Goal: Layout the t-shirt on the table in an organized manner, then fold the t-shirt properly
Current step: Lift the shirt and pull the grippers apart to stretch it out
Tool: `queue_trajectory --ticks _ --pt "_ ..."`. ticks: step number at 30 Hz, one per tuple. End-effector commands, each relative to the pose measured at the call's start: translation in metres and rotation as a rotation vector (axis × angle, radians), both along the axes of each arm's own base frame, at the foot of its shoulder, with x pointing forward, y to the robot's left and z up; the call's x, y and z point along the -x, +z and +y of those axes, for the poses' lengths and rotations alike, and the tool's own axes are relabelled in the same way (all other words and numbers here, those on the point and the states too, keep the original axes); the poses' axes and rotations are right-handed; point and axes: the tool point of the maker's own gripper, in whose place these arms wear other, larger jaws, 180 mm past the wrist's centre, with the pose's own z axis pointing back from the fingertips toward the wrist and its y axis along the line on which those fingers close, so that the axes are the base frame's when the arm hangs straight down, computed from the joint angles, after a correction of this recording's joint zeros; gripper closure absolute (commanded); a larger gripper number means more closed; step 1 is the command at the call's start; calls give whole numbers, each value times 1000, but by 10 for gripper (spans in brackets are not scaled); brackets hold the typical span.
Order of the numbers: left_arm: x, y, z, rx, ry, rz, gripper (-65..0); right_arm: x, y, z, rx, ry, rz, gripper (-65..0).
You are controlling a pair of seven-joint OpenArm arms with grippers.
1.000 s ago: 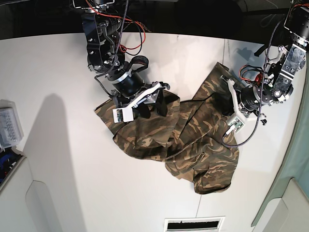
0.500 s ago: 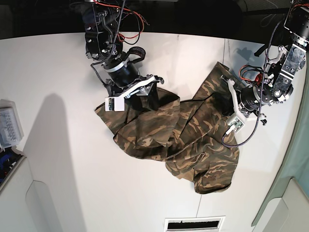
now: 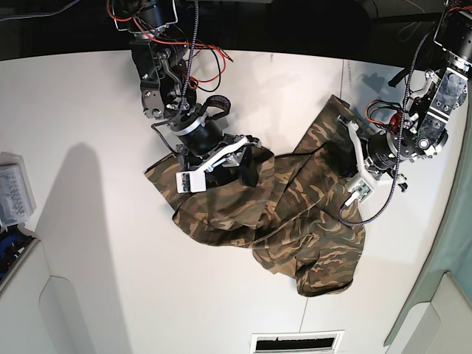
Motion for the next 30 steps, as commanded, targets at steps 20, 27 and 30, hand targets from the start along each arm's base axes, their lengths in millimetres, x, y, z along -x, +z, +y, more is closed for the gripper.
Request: queue_trajectory --ticks 20,27,30 --pt "-1 53 14 146 -122 -19 0 9 156 -97 187 -100 -411 0" --pt "-11 111 7 120 -198 -120 0 36 180 -188 399 -250 -451 0" --pt "-12 136 -4 108 -246 -176 0 39 187 -232 466 -337 -452 0"
